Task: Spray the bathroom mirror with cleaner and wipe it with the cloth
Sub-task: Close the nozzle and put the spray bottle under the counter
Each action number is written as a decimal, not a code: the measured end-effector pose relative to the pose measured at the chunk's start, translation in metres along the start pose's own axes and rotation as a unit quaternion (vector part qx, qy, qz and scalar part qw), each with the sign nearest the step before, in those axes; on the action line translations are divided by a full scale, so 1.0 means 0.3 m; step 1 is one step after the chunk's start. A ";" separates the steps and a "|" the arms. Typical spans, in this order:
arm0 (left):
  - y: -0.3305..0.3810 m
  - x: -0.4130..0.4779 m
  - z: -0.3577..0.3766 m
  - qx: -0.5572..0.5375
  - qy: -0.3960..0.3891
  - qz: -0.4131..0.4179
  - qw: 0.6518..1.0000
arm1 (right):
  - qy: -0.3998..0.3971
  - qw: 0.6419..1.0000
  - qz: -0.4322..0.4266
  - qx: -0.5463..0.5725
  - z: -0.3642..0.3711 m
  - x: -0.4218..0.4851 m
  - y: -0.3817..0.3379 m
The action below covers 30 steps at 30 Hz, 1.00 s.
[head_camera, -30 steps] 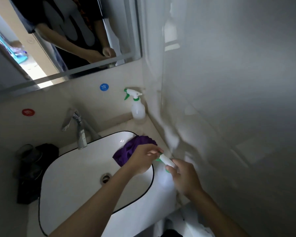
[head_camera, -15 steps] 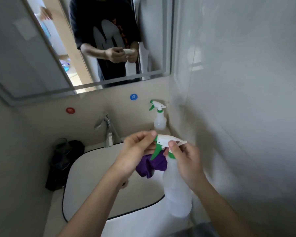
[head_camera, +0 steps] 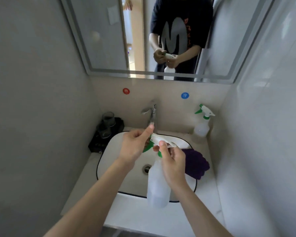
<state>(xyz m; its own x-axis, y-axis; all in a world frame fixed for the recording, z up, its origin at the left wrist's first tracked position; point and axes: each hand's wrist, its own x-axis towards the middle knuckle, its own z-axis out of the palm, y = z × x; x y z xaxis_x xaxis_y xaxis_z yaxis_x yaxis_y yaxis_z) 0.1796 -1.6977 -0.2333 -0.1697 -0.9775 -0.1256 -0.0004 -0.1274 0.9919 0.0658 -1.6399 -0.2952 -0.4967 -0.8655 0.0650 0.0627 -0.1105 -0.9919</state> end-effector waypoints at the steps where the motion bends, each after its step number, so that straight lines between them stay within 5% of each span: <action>1: -0.022 0.002 -0.008 0.015 0.019 -0.004 1.000 | -0.004 1.000 0.002 -0.011 0.008 -0.008 0.019; 19: -0.162 0.026 0.035 -0.030 -0.022 -0.032 0.999 | -0.025 0.992 -0.046 -0.117 -0.065 0.047 0.152; 30: -0.147 0.069 0.124 0.045 0.092 -0.049 0.994 | -0.015 0.988 -0.092 -0.126 -0.062 0.066 0.179</action>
<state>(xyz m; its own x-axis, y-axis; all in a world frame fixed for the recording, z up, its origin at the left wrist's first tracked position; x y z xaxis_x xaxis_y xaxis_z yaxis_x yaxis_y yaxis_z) 0.1394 -1.7060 -0.2790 0.0194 -0.9764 -0.2150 -0.0970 -0.2159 0.9716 0.0431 -1.6539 -0.3494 -0.4534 -0.8566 0.2463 -0.2455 -0.1457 -0.9584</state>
